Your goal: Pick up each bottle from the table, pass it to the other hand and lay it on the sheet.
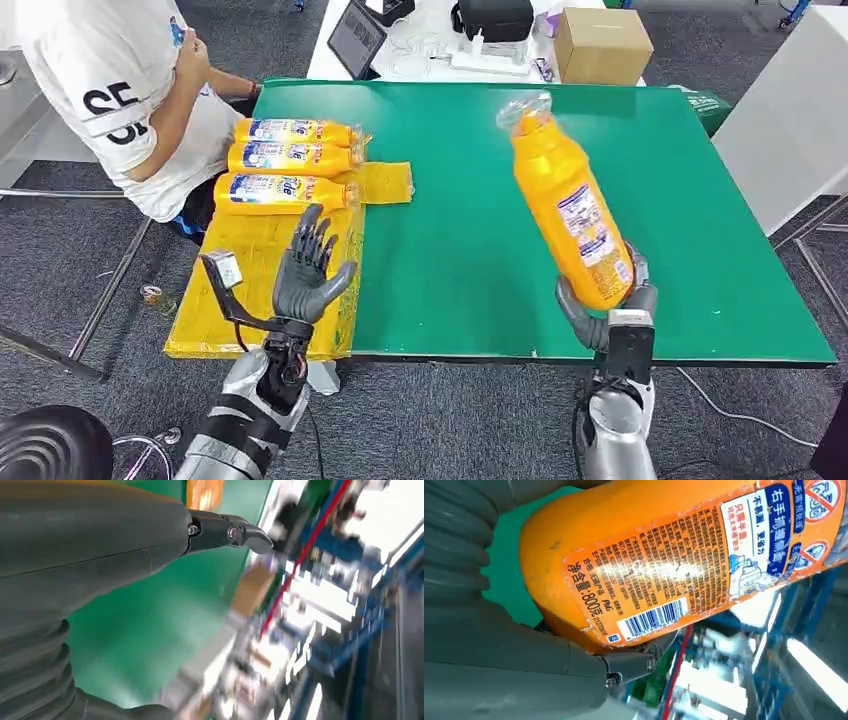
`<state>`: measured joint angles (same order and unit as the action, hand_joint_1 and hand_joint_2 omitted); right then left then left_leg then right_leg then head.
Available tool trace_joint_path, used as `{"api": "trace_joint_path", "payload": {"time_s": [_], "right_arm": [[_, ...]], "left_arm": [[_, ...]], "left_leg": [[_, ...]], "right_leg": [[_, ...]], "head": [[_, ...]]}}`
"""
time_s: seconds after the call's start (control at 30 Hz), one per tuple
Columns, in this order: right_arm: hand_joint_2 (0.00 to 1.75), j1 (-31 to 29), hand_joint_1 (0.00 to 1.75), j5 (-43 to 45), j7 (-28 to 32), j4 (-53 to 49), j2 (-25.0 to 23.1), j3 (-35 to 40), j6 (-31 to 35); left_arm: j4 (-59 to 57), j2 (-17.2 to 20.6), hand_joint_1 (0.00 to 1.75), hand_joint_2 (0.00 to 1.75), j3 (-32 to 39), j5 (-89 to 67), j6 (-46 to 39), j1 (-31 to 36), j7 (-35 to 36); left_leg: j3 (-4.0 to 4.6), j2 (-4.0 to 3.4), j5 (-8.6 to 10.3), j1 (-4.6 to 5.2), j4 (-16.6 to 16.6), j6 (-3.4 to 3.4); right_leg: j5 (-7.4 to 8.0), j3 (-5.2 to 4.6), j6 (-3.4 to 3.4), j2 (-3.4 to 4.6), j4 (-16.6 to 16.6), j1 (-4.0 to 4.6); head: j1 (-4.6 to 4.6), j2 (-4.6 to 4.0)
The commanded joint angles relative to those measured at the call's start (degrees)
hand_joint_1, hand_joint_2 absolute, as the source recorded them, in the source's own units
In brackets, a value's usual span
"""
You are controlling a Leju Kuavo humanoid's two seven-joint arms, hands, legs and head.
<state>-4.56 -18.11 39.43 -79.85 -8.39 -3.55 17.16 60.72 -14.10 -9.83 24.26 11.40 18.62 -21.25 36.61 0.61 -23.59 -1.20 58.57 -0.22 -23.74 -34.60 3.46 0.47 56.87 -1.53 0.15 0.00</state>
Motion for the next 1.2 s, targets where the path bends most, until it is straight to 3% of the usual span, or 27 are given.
{"api": "trace_joint_path", "payload": {"time_s": [0.03, 0.2, 0.3, 0.5, 0.77, 0.8, 0.9, 1.2], "right_arm": [[1.75, -2.7, 1.75, -2.9, 0.6, 19.1, -1.5, 21.5, 3.2], [1.75, -5.4, 1.75, -2.0, 0.6, 24.9, -3.7, 32.1, 4.5], [1.75, -5.4, 1.75, -2.0, 0.6, 24.9, -3.7, 32.1, 4.5], [1.75, -5.6, 1.75, -1.7, 0.6, 24.8, -3.3, 32.0, 4.3], [1.75, -7.8, 1.75, -1.1, 0.6, 29.9, -4.1, 35.8, 4.8], [1.75, -7.9, 1.75, -1.0, 0.6, 30.1, -4.1, 35.9, 4.9], [1.75, -8.6, 1.75, -0.9, 0.6, 31.2, -4.3, 36.1, 4.7], [1.75, -9.6, 1.75, -1.7, 0.6, 35.7, -5.0, 35.7, 2.3]], "left_arm": [[-5.6, 0.9, 0.0, 1.75, -7.3, 5.0, 5.5, 1.9, 2.0], [-10.7, 1.1, 0.0, 1.75, -10.3, 8.2, 10.4, 3.4, 3.8], [-10.7, 1.1, 0.0, 1.75, -10.3, 8.2, 10.4, 3.4, 3.8], [-10.7, 1.2, 0.0, 1.75, -10.3, 8.2, 10.3, 3.6, 3.8], [-11.4, 1.5, 0.0, 1.75, -12.7, 7.8, 10.7, 4.5, 3.8], [-11.5, 1.5, 0.0, 1.75, -13.0, 7.7, 10.7, 4.6, 3.9], [-11.7, 1.6, 0.0, 1.75, -13.6, 7.5, 11.0, 4.7, 3.9], [-7.4, 1.2, 0.03, 1.75, -13.1, 9.0, 11.9, 3.1, 2.2]], "left_leg": [[-0.34, -0.28, -0.1, -0.08, -0.1, 0.03], [-0.3, -0.29, -0.09, -0.1, -0.1, 0.05], [-0.53, -0.37, -0.18, -0.14, -0.1, 0.1], [-0.2, -0.13, -0.08, -0.06, -0.1, 0.05], [-0.09, -0.07, -0.02, -0.04, -0.1, 0.02], [-0.4, -0.12, -0.13, -0.1, -0.1, 0.08], [-0.09, -0.03, -0.02, -0.05, 0.0, 0.03], [-0.18, -0.01, -0.07, -0.09, 0.0, 0.05]], "right_leg": [[0.01, 0.26, -0.19, 0.21, -0.1, 0.13], [0.0, 0.21, -0.19, 0.19, -0.1, 0.14], [-0.05, 0.44, -0.3, 0.22, -0.2, 0.21], [-0.04, 0.16, -0.15, 0.05, -0.1, 0.09], [-0.03, 0.04, -0.12, -0.01, 0.0, 0.06], [-0.11, 0.36, -0.29, -0.03, -0.1, 0.16], [-0.04, 0.04, -0.11, -0.05, 0.0, 0.06], [-0.08, 0.17, -0.19, -0.1, -0.1, 0.13]], "head": [[0.0, 0.0], [-0.02, 0.0], [0.0, 0.0], [-0.02, 0.0], [0.0, 0.0], [0.0, 0.0], [0.0, 0.0], [-0.02, 0.0]]}}
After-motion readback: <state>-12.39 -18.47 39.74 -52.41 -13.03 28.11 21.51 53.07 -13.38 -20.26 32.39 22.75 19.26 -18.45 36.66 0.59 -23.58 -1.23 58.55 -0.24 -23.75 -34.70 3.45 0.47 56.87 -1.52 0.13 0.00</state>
